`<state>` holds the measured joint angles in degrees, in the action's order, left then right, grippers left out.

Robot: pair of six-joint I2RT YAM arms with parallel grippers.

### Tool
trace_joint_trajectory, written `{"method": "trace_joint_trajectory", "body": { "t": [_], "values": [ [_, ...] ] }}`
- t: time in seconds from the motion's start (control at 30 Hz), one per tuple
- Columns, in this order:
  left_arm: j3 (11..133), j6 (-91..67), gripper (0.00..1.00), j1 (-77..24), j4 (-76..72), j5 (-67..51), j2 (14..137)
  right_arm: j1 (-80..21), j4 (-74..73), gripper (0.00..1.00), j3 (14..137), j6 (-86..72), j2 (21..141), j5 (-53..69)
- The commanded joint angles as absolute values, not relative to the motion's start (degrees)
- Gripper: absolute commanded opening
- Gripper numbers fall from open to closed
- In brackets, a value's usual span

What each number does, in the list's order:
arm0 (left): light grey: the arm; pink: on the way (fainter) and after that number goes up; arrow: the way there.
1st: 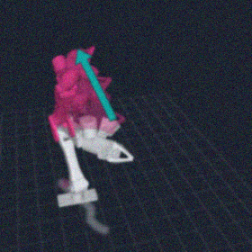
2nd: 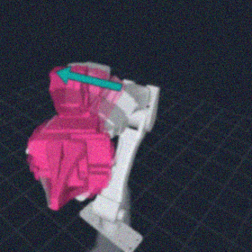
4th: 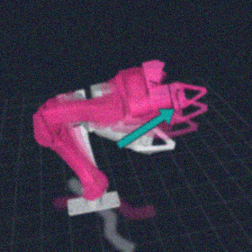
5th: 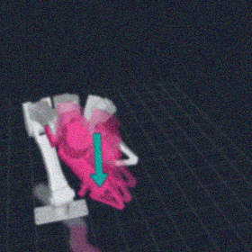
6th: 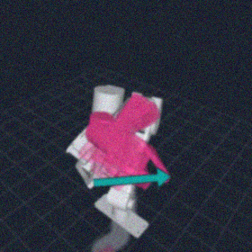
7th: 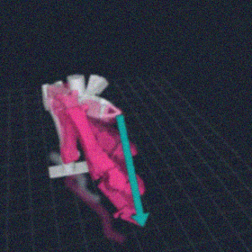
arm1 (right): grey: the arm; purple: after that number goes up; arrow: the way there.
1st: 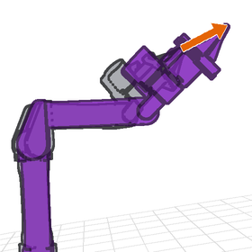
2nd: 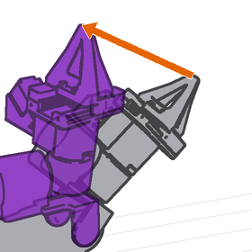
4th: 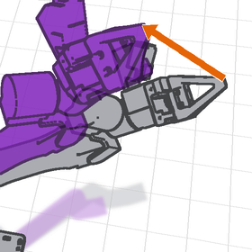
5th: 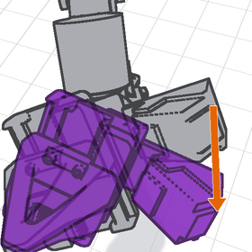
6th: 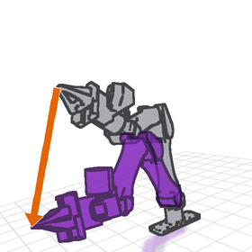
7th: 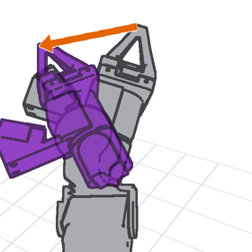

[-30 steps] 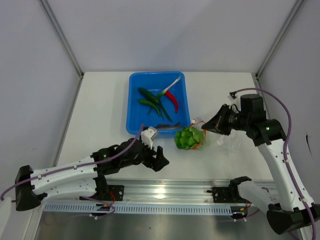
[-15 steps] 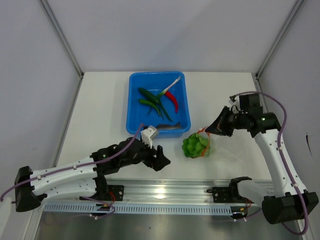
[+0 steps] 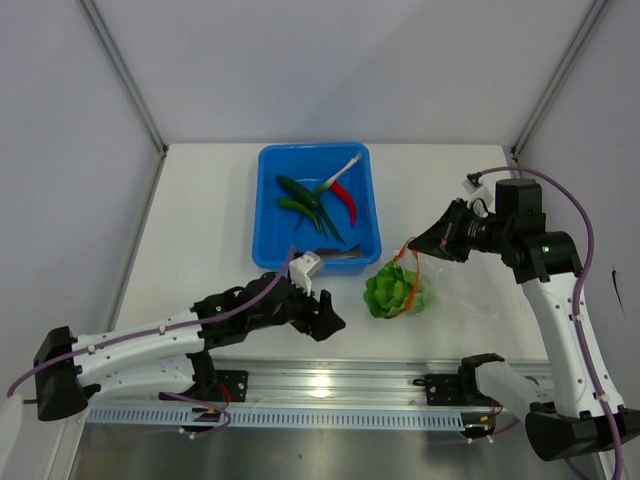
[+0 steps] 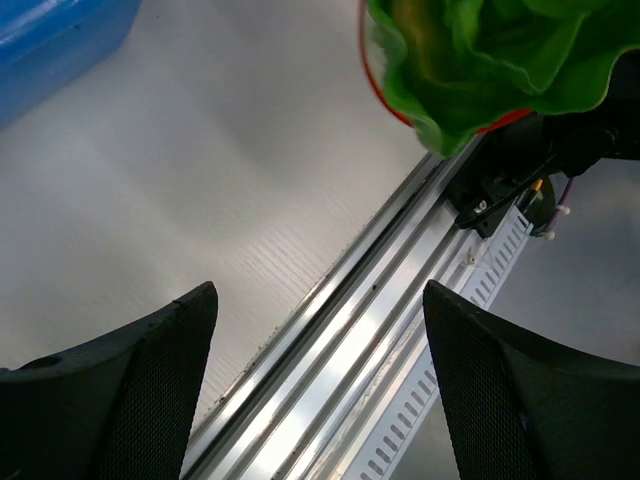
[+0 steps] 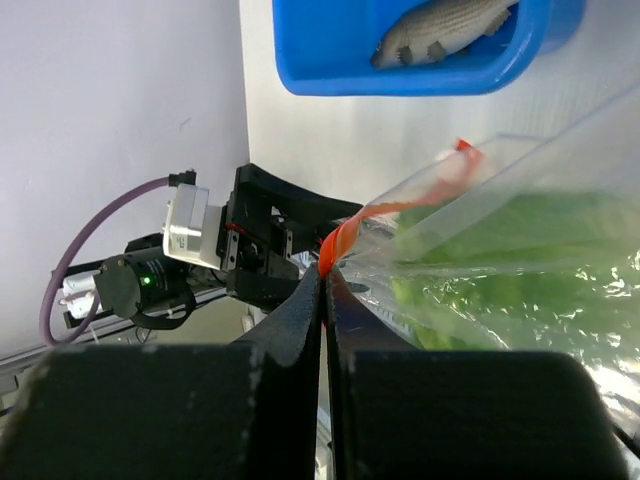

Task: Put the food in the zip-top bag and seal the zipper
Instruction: Place the fake vegetable in the zipper food storage bag, then adjust the zipper food storage bag at the center of the board.

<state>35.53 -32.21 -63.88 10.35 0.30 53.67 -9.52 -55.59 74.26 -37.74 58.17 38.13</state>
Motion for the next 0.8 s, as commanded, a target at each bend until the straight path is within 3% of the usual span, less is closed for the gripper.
{"method": "trace_joint_trajectory", "body": {
  "t": [0.0,0.13,0.4,0.77],
  "values": [
    [34.9,-35.0,0.84,-62.0,6.3,0.8,51.0,-9.4,-52.1,0.00,73.6,-40.1,56.8,42.0],
    [37.0,-41.0,0.70,-59.6,9.0,-3.2,52.8,-9.6,-50.8,0.00,73.6,-42.0,55.8,40.6],
    [40.3,-45.3,0.69,-56.1,5.5,-10.2,60.7,-9.7,-49.7,0.00,75.1,-43.3,55.6,44.2],
    [35.8,-44.7,0.47,-49.9,-1.9,-13.2,58.5,-9.6,-48.0,0.00,79.7,-46.0,56.3,52.7]
  ]
}}
